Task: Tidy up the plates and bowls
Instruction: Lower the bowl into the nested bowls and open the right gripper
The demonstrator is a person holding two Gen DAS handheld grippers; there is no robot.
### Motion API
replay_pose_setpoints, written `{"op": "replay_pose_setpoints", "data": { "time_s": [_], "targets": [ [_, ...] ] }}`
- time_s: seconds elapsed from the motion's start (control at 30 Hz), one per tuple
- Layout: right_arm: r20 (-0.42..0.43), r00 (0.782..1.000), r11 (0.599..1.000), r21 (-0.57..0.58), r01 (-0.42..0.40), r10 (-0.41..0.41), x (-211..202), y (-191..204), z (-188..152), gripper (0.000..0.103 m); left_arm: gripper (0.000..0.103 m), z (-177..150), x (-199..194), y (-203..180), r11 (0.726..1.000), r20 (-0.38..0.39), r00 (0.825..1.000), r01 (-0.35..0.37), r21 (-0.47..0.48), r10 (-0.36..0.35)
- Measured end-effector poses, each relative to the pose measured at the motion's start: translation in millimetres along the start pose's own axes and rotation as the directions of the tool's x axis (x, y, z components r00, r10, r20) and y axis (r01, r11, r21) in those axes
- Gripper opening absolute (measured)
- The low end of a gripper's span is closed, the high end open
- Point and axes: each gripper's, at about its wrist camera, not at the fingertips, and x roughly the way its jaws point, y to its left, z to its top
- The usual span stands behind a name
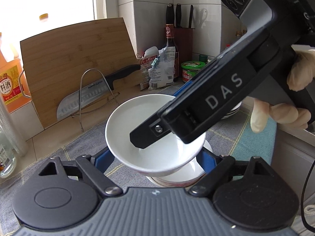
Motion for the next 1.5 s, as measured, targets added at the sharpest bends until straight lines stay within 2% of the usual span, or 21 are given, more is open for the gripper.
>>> {"op": "replay_pose_setpoints", "data": {
  "time_s": [0.3, 0.57, 1.03, 1.5],
  "targets": [
    [-0.009, 0.999, 0.998, 0.056, 0.043, -0.043, -6.4, -20.6, -16.3, 0.088, 0.089, 0.5, 15.1, -16.6, 0.998, -0.020, 0.999, 0.046, 0.031, -0.045],
    [-0.035, 0.998, 0.995, 0.084, 0.047, -0.044, -1.0, -28.2, -25.9, 0.088, 0.089, -4.2, 27.0, -20.2, 0.997, -0.061, 0.996, 0.071, 0.032, -0.069],
    [-0.083, 0.996, 0.992, 0.120, 0.037, -0.027, 15.8, -37.8, -31.7, 0.088, 0.089, -7.7, 35.4, -20.6, 0.996, -0.100, 0.992, 0.083, 0.018, -0.080],
    [-0.089, 0.996, 0.992, 0.121, 0.040, -0.029, 20.3, -38.8, -33.3, 0.090, 0.089, -7.7, 38.9, -21.0, 0.996, -0.111, 0.991, 0.081, 0.023, -0.078]
  ]
}}
